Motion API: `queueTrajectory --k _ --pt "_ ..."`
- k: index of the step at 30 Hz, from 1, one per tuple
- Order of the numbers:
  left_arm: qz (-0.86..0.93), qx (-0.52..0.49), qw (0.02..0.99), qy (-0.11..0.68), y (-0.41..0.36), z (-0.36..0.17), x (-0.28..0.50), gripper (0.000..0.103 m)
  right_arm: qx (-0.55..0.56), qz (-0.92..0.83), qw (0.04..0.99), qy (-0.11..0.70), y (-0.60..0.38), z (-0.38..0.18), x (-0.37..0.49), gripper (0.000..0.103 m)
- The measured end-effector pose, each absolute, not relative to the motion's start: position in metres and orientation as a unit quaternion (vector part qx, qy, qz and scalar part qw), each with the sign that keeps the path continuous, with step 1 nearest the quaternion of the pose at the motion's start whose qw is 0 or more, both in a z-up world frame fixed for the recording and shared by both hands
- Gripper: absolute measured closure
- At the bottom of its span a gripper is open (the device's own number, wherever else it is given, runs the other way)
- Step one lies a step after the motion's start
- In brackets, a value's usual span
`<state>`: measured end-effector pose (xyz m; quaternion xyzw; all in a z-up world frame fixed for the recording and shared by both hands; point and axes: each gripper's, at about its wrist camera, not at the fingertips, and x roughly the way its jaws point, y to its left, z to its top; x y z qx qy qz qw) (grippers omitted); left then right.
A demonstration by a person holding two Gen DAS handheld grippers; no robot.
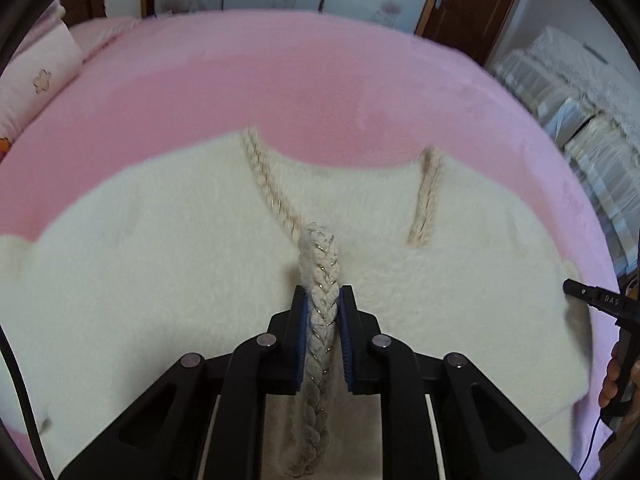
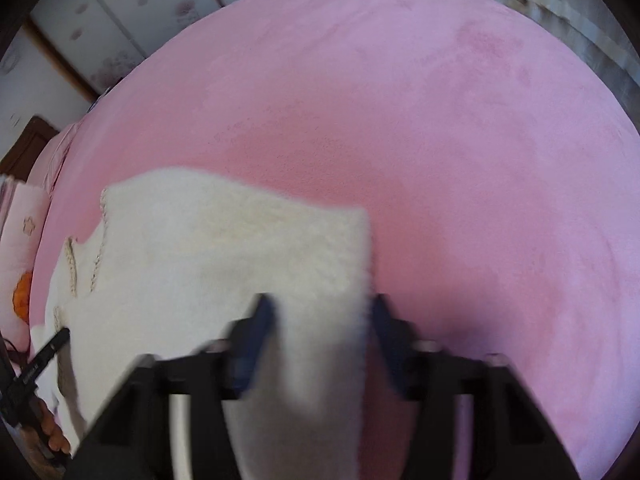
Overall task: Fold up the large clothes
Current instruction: 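Grasp the braided front edge with the left tool and fold that side panel over the body, then release the folded panel and move the left tool to the other sleeve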
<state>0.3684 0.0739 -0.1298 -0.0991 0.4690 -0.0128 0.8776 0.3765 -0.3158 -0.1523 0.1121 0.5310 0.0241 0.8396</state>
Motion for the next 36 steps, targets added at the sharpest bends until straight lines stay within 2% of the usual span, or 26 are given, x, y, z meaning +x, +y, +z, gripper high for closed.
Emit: queueTrajectory --k 3,5,8,11,13,15,17,19,28,36 --pt "0.014 -0.107 0.884 0.455 0.077 -0.132 0.366 0.091 0.060 0.015 0.874 0.482 -0.298 -0.135 0.374 0.087" --pt "0.028 -0.102 0.864 0.492 0.078 -0.156 0.369 0.090 0.016 -0.007 0.865 0.502 -0.287 -0.151 0.379 0.085" --pt "0.035 -0.096 0.867 0.488 0.078 -0.157 0.364 0.088 -0.036 -0.025 0.863 0.503 -0.276 -0.154 0.375 0.080" --pt "0.037 -0.117 0.859 0.498 0.082 -0.144 0.362 0.085 0.003 -0.008 0.865 0.501 -0.290 -0.135 0.364 0.071" --pt "0.043 -0.116 0.866 0.485 0.083 -0.130 0.355 0.085 0.036 0.004 0.881 0.472 -0.300 -0.115 0.355 0.071" --pt "0.031 -0.104 0.882 0.458 0.079 -0.109 0.346 0.079 0.058 0.012 0.895 0.443 -0.311 -0.095 0.341 0.070" --pt "-0.015 -0.080 0.897 0.434 0.065 -0.090 0.332 0.056 0.053 0.029 0.904 0.422 -0.306 -0.082 0.325 0.071" --pt "-0.053 -0.058 0.902 0.424 0.043 -0.077 0.319 0.049 0.032 0.052 0.906 0.419 -0.283 -0.078 0.314 0.071" --pt "-0.049 -0.079 0.884 0.458 0.003 -0.092 0.287 0.049 0.023 0.145 0.877 0.457 -0.197 -0.113 0.265 0.071" --pt "-0.039 -0.095 0.862 0.497 -0.003 -0.131 0.283 0.049 0.018 0.154 0.868 0.472 -0.186 -0.131 0.248 0.071"
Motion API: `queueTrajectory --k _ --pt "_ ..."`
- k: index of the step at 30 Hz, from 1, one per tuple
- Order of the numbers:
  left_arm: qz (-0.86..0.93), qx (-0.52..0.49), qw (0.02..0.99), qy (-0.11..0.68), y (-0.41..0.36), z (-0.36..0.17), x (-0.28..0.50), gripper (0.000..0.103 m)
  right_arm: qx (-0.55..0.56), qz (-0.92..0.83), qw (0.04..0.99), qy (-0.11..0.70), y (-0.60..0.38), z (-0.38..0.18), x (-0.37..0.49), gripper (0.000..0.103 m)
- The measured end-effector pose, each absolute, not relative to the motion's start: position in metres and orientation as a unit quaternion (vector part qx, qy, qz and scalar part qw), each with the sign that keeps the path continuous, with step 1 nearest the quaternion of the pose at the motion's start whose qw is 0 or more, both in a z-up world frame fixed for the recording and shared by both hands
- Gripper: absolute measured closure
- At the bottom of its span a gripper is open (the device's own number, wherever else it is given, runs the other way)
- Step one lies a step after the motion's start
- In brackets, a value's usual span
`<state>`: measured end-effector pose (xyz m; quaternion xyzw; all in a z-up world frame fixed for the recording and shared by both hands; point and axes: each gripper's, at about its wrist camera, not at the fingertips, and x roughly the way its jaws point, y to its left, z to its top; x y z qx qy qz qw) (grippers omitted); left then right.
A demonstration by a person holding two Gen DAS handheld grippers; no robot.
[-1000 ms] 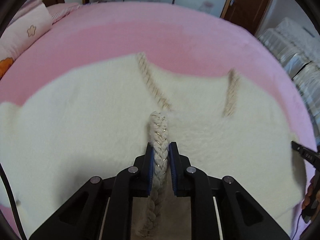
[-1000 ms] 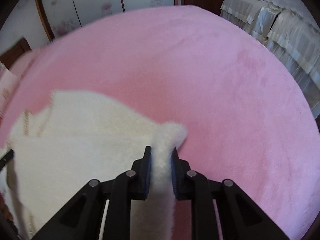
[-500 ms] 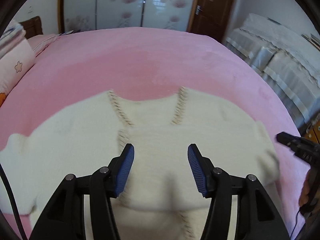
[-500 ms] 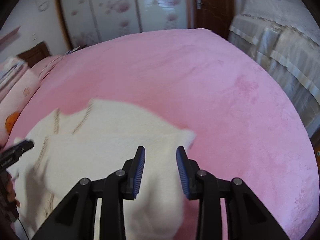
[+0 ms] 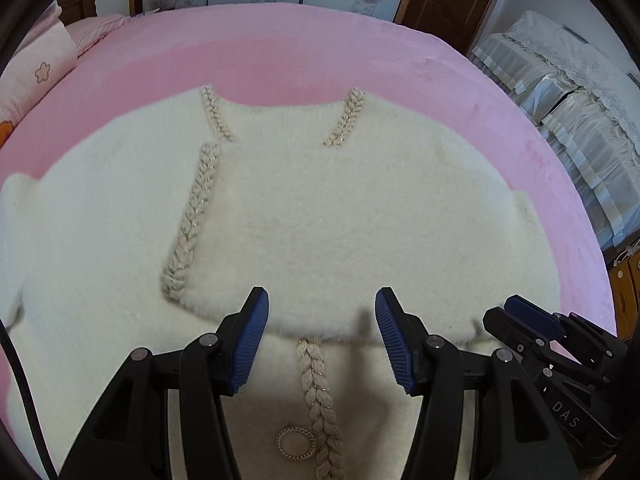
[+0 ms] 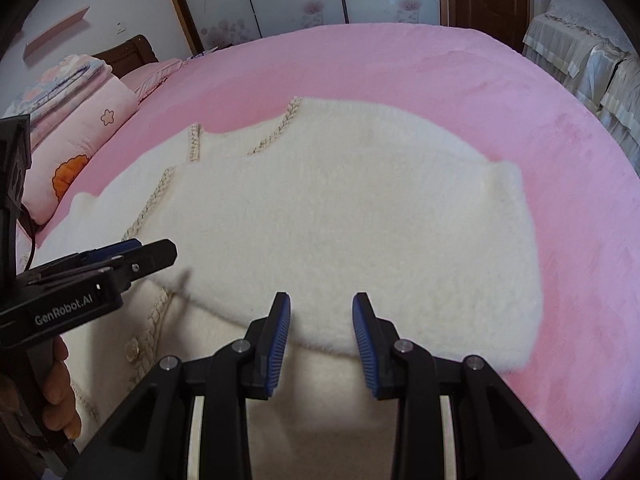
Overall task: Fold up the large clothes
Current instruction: 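Release the folded panel and move the left tool to the other sleeve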
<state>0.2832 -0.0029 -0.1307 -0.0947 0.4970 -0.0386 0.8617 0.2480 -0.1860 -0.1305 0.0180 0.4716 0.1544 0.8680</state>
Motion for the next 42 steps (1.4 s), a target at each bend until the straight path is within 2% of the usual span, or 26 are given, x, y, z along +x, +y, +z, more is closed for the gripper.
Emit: queueTrajectory --k 9,13,15,16,18,19,20,42 --pt "-0.036 -0.085 0.861 0.501 -0.009 -0.140 0.289 0.049 0.016 0.149 0.865 0.480 -0.191 -0.140 0.248 0.071" --pt "-0.021 -0.072 0.852 0.518 -0.009 -0.151 0.294 0.047 -0.021 0.087 0.879 0.468 -0.208 -0.145 0.246 0.073" --pt "-0.020 -0.070 0.853 0.517 -0.008 -0.154 0.294 0.041 -0.031 0.034 0.885 0.463 -0.226 -0.147 0.245 0.073" --pt "-0.020 -0.067 0.853 0.518 -0.009 -0.156 0.294 0.034 -0.022 0.022 0.886 0.463 -0.237 -0.149 0.245 0.074" --pt "-0.018 -0.062 0.850 0.523 -0.010 -0.160 0.294 0.024 -0.002 0.015 0.885 0.466 -0.253 -0.152 0.243 0.090" --pt "-0.013 -0.062 0.847 0.528 -0.009 -0.163 0.294 0.015 0.002 0.009 0.885 0.466 -0.258 -0.152 0.242 0.092" --pt "-0.008 -0.066 0.844 0.532 -0.007 -0.166 0.294 0.011 0.007 0.005 0.885 0.465 -0.262 -0.152 0.240 0.092" --pt "-0.005 -0.100 0.842 0.531 -0.001 -0.156 0.274 0.011 0.039 0.000 0.879 0.474 -0.253 -0.139 0.206 0.088"
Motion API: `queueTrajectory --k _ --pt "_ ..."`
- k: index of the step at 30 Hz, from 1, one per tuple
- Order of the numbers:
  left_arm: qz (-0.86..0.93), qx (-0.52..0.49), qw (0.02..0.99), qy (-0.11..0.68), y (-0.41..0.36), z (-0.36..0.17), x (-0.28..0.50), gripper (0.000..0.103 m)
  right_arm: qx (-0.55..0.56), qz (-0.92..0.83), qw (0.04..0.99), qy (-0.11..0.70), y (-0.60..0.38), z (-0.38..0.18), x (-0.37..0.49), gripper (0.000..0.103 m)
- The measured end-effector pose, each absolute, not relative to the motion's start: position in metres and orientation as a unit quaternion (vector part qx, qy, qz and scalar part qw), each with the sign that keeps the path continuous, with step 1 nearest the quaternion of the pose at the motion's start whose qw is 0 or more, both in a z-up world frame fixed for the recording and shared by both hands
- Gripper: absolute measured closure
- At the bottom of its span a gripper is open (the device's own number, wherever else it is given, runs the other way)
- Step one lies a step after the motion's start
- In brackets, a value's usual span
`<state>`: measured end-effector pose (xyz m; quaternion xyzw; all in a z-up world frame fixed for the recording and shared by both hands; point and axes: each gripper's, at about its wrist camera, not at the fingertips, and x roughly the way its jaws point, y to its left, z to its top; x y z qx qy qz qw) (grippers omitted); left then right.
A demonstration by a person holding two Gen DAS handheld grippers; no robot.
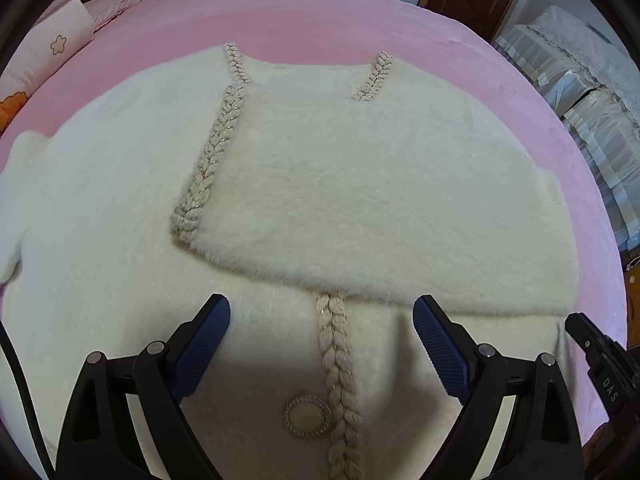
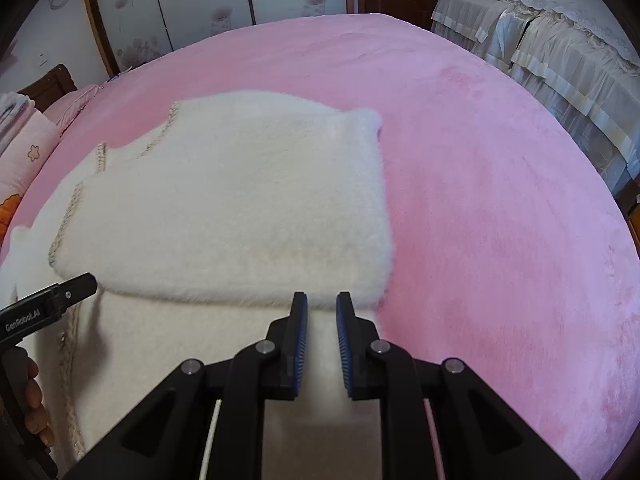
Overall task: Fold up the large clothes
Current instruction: 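Release the folded panel and move the left tool to the other sleeve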
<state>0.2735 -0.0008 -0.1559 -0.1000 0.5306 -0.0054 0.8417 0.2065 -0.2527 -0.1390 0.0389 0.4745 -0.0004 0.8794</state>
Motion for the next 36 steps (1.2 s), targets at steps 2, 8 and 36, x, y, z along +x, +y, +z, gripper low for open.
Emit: queueTrajectory --k 2,8,36 --pt "-0.007 -0.105 0.838 0.535 -0.001 -0.151 0.269 0.011 0.039 0.001 0.881 0.471 -0.251 -0.133 0.199 0.088" --pt "-0.016 -0.107 0.845 0.523 0.001 -0.121 0.245 0.011 0.044 0.012 0.886 0.461 -0.245 -0.110 0.180 0.088" --pt "-0.016 -0.084 0.877 0.472 0.142 0.007 0.069 0.011 -0.012 0.119 0.900 0.420 -0.111 -0.021 0.063 0.079"
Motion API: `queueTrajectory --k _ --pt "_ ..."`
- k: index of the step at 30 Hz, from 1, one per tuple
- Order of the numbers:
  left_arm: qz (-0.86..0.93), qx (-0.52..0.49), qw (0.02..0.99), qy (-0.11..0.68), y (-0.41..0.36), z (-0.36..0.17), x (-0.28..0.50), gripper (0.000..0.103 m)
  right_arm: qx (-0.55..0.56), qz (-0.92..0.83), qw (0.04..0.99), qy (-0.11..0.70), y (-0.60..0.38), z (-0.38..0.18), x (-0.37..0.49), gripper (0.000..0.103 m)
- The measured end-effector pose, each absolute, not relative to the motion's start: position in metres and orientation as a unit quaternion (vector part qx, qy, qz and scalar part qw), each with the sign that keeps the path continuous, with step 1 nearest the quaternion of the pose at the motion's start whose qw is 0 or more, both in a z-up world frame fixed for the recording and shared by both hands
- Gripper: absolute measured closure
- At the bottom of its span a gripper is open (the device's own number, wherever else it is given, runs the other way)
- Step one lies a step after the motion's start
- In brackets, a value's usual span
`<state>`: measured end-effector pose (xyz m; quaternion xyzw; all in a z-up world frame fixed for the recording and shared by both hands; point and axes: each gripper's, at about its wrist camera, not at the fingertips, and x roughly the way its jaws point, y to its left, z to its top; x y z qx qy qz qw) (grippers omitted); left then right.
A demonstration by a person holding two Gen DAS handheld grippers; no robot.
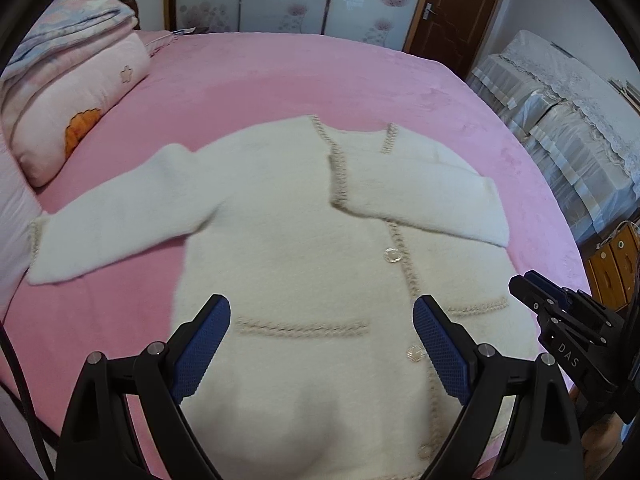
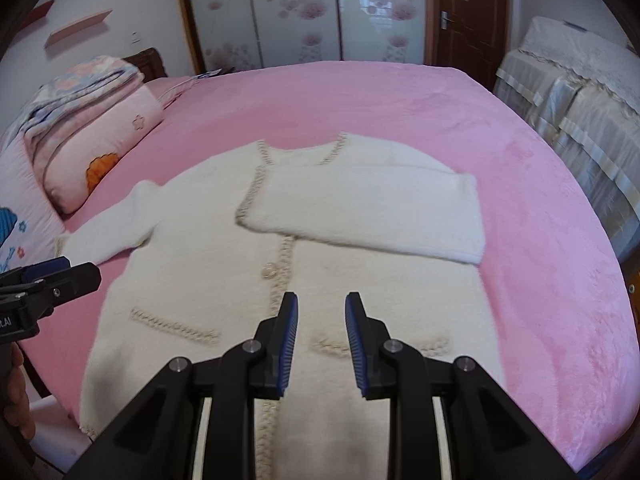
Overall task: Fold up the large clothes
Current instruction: 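Release the folded panel and move the left tool to the other sleeve, then grasp the cuff of the other sleeve with the left tool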
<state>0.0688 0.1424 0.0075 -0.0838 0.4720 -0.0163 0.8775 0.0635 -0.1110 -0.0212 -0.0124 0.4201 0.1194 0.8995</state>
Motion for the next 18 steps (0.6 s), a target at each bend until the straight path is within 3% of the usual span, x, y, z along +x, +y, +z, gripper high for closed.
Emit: queueTrajectory --k 12,18 --pt "0.070 -0.139 0.854 0.497 0.282 -0.031 0.058 0.011 -0.073 0.175 0.897 0.399 -0.006 -0.012 0.061 0.079" --pt "0.123 -0.248 0.826 0.492 0.382 -0.075 0.068 0.011 -0.095 0.198 0.887 0.407 0.038 -0.025 0.072 0.079"
